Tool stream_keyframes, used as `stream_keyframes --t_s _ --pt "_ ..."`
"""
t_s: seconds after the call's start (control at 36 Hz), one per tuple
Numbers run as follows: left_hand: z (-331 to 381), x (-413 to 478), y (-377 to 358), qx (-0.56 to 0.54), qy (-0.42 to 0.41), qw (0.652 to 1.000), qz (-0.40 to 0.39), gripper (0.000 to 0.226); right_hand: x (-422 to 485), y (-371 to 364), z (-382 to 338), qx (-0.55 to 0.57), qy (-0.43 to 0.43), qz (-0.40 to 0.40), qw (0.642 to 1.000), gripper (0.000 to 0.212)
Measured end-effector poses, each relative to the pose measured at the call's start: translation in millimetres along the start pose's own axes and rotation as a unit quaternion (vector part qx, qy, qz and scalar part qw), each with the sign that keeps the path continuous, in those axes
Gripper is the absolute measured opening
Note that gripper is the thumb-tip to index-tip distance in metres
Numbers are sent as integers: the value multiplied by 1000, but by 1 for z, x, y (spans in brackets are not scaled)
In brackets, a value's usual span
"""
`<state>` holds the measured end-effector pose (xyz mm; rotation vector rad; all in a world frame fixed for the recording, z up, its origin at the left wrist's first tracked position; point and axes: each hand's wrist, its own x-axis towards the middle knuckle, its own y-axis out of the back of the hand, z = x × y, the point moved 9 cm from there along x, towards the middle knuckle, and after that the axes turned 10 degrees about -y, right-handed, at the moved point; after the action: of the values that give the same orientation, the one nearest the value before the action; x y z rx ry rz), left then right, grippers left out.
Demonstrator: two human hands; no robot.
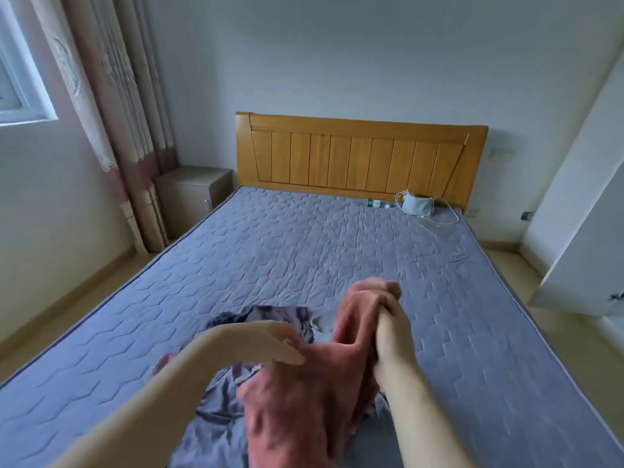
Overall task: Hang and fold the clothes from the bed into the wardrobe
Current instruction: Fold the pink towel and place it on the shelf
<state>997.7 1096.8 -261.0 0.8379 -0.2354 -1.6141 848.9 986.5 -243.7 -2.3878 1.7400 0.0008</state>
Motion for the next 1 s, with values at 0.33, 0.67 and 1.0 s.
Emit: stream_keyframes --t_s 0.33,0.67,1.0 --pt "10 30 -1 -138 -94 970 175 56 -25 -11 47 211 -187 -65 957 46" --pt "33 27 34 -19 -155 962 223 23 -18 -25 6 -30 -138 -82 986 21" --pt "125 -17 150 -44 -244 868 431 25 -6 -77 -137 -152 88 -59 983 10"
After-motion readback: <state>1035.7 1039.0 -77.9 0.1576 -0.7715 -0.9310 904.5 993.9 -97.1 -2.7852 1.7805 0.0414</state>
